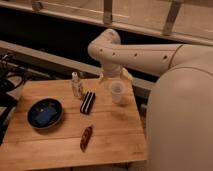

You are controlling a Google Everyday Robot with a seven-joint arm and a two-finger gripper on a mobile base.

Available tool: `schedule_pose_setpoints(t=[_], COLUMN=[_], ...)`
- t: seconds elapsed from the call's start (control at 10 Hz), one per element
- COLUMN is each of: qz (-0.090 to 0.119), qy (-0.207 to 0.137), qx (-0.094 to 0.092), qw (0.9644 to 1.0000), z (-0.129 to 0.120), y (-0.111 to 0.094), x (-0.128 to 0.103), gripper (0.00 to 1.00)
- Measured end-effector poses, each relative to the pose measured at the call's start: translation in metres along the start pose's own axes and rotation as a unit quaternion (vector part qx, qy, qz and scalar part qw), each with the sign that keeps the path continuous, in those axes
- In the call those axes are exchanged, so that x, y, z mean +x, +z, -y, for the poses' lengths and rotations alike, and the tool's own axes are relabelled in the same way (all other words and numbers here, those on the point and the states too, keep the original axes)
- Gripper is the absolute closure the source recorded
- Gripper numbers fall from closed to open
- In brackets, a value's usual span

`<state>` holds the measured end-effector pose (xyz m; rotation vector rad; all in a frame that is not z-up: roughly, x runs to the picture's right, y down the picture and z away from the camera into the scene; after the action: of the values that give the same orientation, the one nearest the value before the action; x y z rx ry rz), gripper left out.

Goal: Move the arm in a circular motion

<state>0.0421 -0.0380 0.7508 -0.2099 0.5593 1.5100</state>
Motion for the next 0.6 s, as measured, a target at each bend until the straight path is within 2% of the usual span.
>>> schedule_pose_setpoints(t=[0.1,0.3,0.6], qz=[0.001,-0.001,-0.004], qy=[-0.012,-0.018,-0.033], qx=[0.001,0.002,0.003], qw=[0.9999,0.9998,0.9994], z=[-0.017,-0.028,-0.028], y=[0.0,0.002,0.005], x=[-0.007,-0.017,-0.017], gripper=[0.05,0.05,0.05])
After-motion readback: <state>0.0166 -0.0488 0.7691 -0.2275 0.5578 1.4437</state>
